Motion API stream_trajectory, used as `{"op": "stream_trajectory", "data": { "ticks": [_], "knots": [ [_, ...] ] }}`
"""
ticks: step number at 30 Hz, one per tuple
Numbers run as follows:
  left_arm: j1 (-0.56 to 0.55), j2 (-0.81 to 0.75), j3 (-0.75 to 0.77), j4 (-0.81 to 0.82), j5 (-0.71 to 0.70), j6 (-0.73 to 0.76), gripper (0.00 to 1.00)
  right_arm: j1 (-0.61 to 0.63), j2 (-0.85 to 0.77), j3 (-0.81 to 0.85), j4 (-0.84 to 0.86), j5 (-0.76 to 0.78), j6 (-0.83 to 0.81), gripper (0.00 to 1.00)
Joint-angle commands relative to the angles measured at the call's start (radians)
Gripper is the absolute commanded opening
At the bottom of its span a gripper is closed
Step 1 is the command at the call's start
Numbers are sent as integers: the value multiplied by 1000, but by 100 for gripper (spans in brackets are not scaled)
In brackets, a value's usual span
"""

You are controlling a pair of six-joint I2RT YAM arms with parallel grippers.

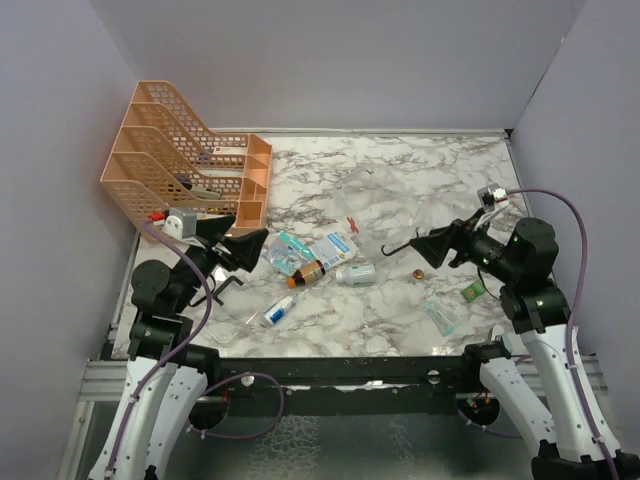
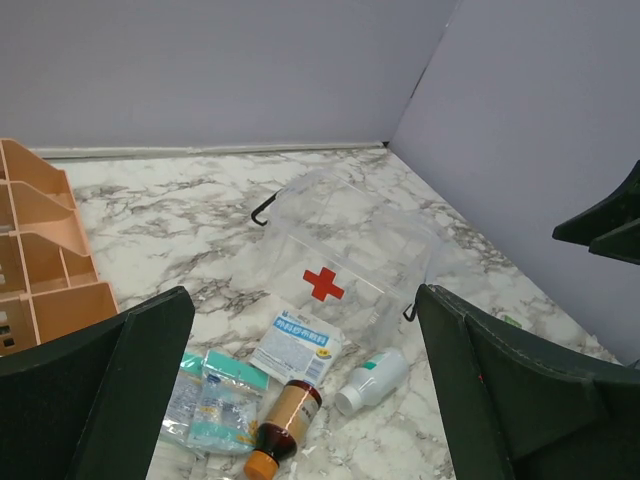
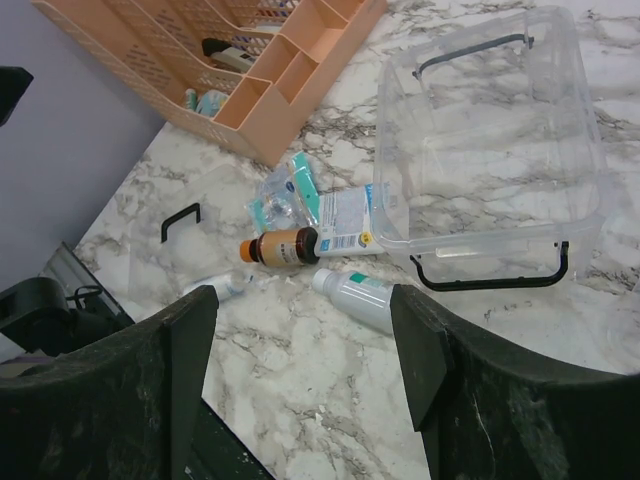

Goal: Organize the medicine kit

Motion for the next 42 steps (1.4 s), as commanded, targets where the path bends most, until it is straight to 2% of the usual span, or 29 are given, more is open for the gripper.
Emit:
{"op": "stream_trajectory", "data": {
  "ticks": [1, 10, 15, 22, 33, 37, 42],
  "knots": [
    [5, -26, 8, 19, -8, 11, 99, -6, -3, -17, 46, -45, -15, 71],
    [5, -23, -11, 24, 22, 6, 99, -5, 5, -47, 91, -194, -47, 71],
    [5, -21, -20, 34, 24, 4, 99, -5, 21, -73, 158, -328, -55, 70],
    [5, 11, -20, 1, -36, -34, 99, 16, 64, -60, 195, -355, -64, 68],
    [5, -8, -48, -24, -169, 3, 99, 182, 162, -19, 284, -236, -89, 65],
    [5, 1, -50, -27, -182, 8, 99, 356, 246, 27, 242, -43, -153, 63],
    [5, -9, -42, -53, -217, 23, 99, 550, 409, 152, 99, 214, -296, 57]
  ]
}}
